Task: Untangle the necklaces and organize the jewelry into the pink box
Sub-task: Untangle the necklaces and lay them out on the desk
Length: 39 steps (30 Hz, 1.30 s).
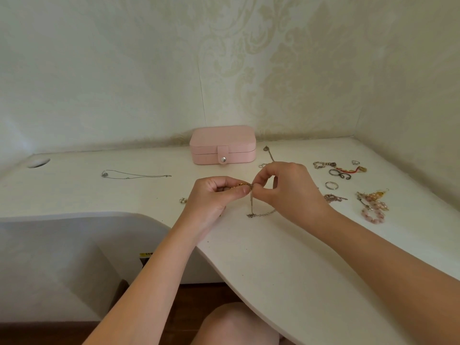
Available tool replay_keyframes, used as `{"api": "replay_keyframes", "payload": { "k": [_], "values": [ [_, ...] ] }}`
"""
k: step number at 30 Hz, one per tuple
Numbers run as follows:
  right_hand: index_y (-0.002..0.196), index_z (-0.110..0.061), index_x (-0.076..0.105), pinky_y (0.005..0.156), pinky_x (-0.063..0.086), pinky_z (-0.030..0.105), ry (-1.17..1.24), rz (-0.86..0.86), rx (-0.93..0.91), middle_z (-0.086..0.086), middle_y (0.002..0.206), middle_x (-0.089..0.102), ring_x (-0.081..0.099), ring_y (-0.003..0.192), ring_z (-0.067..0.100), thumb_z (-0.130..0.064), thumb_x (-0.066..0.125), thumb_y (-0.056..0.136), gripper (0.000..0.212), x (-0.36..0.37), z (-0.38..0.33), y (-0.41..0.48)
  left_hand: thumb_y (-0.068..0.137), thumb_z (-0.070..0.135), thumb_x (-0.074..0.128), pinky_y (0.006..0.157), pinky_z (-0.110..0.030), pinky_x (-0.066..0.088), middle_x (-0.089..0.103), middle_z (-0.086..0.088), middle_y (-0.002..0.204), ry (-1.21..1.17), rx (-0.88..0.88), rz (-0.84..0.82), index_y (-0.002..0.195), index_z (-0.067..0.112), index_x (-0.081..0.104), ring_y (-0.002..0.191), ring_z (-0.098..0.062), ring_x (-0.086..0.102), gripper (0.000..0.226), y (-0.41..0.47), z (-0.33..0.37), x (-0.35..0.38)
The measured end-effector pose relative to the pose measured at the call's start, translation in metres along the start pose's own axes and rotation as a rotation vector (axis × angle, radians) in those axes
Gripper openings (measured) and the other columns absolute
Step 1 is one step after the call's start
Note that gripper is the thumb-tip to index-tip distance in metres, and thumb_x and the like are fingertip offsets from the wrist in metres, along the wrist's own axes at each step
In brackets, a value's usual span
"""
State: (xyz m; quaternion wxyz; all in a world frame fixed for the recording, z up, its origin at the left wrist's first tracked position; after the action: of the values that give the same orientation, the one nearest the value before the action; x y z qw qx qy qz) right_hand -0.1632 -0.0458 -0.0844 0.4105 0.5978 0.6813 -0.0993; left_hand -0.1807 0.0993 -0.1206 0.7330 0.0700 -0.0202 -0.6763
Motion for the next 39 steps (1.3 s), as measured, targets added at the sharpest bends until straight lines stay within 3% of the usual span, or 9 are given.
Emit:
{"api": "replay_keyframes", "payload": {
  "k": [4,6,10,12,18,22,31,36,39],
  "values": [
    [0.073,-0.018,0.061,0.039,0.028,0.012,0.165,-0.066,0.083,-0.026,0.041,0.048,0.042,0.038,0.002,-0.019,0.063,0.082,0.010,0.003,0.002,0.000,0.077,0.018,0.073,0.055,-0.035,0.011,0.036,0.003,0.051,0.004,-0.037,0.027,0.075,0.016,0.075,0.058,-0.020,0.014,0.004,0.001,-0.003,-0.002],
    [0.073,-0.015,0.061,0.039,0.027,0.010,0.323,-0.114,0.181,-0.020,0.039,0.047,0.038,0.034,0.003,-0.017,0.059,0.085,0.012,0.003,0.008,0.001,0.080,0.015,0.071,0.054,-0.033,0.011,0.033,0.010,0.046,-0.006,-0.050,0.015,0.077,0.015,0.075,0.056,-0.017,0.013,0.005,0.002,-0.003,-0.002],
    [0.075,-0.010,0.063,0.066,0.040,0.024,0.664,-0.155,0.309,0.001,0.069,0.058,0.045,0.056,0.012,-0.011,0.054,0.088,0.015,0.000,0.017,0.007,0.084,0.008,0.064,0.046,-0.022,0.012,0.027,0.012,0.044,-0.063,-0.059,-0.003,0.082,0.013,0.075,0.047,-0.009,0.016,0.012,0.003,-0.004,-0.005],
    [0.076,-0.008,0.064,0.067,0.043,0.026,0.748,-0.176,0.304,0.002,0.076,0.062,0.051,0.060,0.013,-0.007,0.054,0.088,0.016,0.000,0.020,0.009,0.085,0.008,0.063,0.046,-0.021,0.012,0.028,0.013,0.043,-0.063,-0.060,-0.014,0.083,0.012,0.074,0.046,-0.008,0.017,0.012,0.003,-0.004,-0.005],
    [0.080,-0.016,0.070,0.048,0.032,0.008,0.498,-0.198,0.160,-0.006,0.073,0.062,0.041,0.045,0.000,-0.011,0.067,0.083,0.006,-0.006,0.014,0.008,0.083,0.009,0.066,0.049,-0.025,0.011,0.036,0.011,0.046,-0.098,-0.065,-0.004,0.078,0.014,0.075,0.045,-0.006,0.020,0.012,0.004,-0.004,-0.004],
    [0.077,-0.026,0.070,0.045,0.029,0.010,0.311,-0.161,-0.005,-0.020,0.064,0.060,0.036,0.045,0.006,-0.022,0.077,0.075,0.008,-0.009,0.004,0.007,0.081,0.012,0.068,0.049,-0.025,0.011,0.031,0.010,0.045,-0.093,-0.050,-0.011,0.080,0.013,0.075,0.046,-0.007,0.019,0.007,0.004,-0.004,-0.005],
    [0.087,-0.018,0.077,0.067,0.041,0.017,-0.031,0.071,-0.376,-0.005,0.084,0.066,0.055,0.080,0.007,-0.016,0.073,0.080,0.008,-0.003,-0.008,0.001,0.081,0.008,0.067,0.049,-0.026,0.014,0.034,0.012,0.043,-0.051,-0.061,0.002,0.070,0.012,0.070,0.048,-0.010,0.020,0.013,0.003,-0.003,-0.003],
    [0.081,-0.017,0.076,0.067,0.045,0.026,-0.109,0.035,-0.378,-0.008,0.079,0.063,0.055,0.072,0.007,-0.014,0.070,0.080,0.006,-0.002,-0.009,0.001,0.079,0.007,0.069,0.052,-0.029,0.012,0.039,0.008,0.046,0.003,-0.045,-0.002,0.066,0.011,0.069,0.051,-0.014,0.019,0.014,0.002,-0.003,-0.001],
    [0.080,-0.012,0.073,0.068,0.043,0.027,-0.158,0.007,-0.373,-0.003,0.080,0.065,0.051,0.072,0.008,-0.013,0.068,0.081,0.006,0.001,-0.011,-0.001,0.079,0.003,0.068,0.045,-0.014,0.023,0.047,0.009,0.047,0.049,-0.011,-0.027,0.065,0.010,0.068,0.042,-0.003,0.031,0.016,0.000,0.000,0.002]
  ]
}}
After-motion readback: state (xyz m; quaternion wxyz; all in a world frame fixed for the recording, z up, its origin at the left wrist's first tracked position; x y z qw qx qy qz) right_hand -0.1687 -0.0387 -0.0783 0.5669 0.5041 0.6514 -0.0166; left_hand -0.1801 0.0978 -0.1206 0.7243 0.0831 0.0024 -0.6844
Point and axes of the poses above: each hand's wrist, its own y-axis towards the middle knuckle, its own x-axis out of the palm, z = x × y, the point moved 5 cm from there along y, towards the middle knuckle
